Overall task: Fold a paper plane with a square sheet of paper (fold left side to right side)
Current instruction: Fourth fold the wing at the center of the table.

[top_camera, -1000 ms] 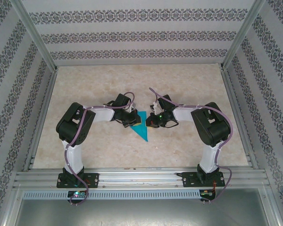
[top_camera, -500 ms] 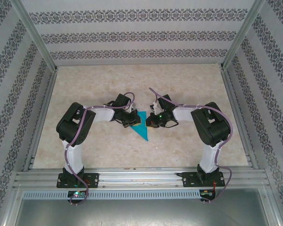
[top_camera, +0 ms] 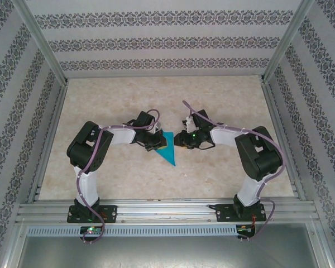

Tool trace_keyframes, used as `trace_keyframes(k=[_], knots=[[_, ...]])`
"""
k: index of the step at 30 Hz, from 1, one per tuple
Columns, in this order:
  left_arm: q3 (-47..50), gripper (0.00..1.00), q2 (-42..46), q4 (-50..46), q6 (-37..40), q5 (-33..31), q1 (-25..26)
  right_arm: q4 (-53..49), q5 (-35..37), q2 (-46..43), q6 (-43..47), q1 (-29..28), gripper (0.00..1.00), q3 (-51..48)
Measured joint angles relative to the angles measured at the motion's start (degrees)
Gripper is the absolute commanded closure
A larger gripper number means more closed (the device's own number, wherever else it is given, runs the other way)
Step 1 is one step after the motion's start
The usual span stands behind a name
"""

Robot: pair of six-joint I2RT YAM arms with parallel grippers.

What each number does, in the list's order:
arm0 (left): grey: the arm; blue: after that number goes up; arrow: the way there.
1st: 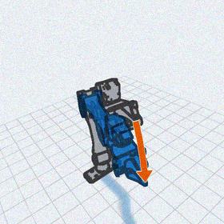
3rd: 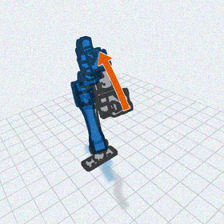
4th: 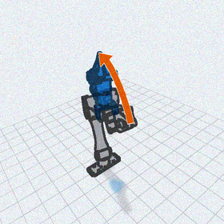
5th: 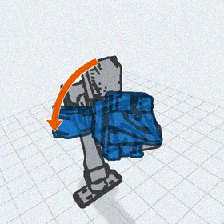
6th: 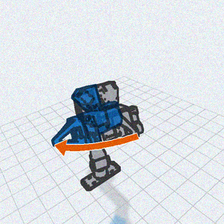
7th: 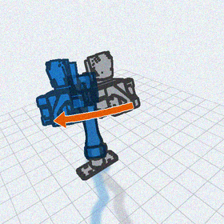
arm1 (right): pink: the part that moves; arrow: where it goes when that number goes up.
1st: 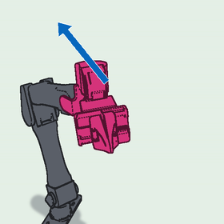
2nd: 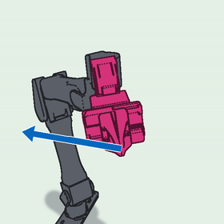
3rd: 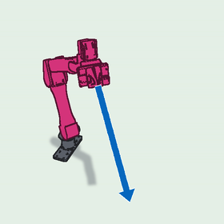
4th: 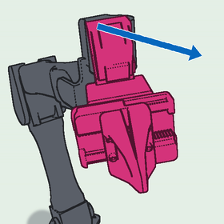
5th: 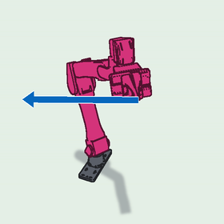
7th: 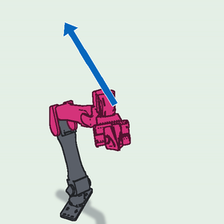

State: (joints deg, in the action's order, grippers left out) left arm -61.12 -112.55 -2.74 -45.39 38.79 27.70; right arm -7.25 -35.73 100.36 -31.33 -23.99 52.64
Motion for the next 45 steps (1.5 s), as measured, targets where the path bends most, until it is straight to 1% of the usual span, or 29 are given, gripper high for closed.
trace_keyframes(k=[1, 4, 5, 8, 11, 16, 23, 45], knots=[[0.0, 1.00, 0.0, 0.0, 0.0, 0.0, 0.0, -0.2, 0.0, -1.3, 0.1, 0.3, 0.76, -0.6], [0.0, 1.00, 0.0, 0.0, 0.0, 0.0, 0.0, 0.2, -1.7, -4.7, 0.1, 0.5, 0.96, -3.0], [0.0, 1.00, 0.0, 0.0, 0.0, 0.0, 0.0, 0.4, -2.9, -5.5, -0.2, 0.5, 1.00, -3.9], [0.0, 1.00, 0.0, 0.0, 0.0, 0.0, 0.0, 2.0, -6.6, -6.1, -1.4, -0.6, 1.00, -6.3], [0.0, 1.00, 0.0, 0.0, 0.0, 0.0, 0.0, 3.4, -9.5, -5.9, -2.1, -3.1, 1.00, -7.8], [0.0, 1.00, 0.0, 0.0, 0.0, 0.0, 0.0, 5.7, -12.0, -3.9, -3.2, -6.3, 1.00, -7.9], [-0.1, 1.00, 0.0, -0.1, 0.0, 0.0, 0.0, 7.5, -12.4, -1.2, -3.5, -7.0, 1.00, -8.5], [-0.2, 1.00, -0.1, 0.0, 0.0, 0.0, 0.0, 9.3, -12.4, -0.4, -3.5, -7.0, 1.00, -11.5]])
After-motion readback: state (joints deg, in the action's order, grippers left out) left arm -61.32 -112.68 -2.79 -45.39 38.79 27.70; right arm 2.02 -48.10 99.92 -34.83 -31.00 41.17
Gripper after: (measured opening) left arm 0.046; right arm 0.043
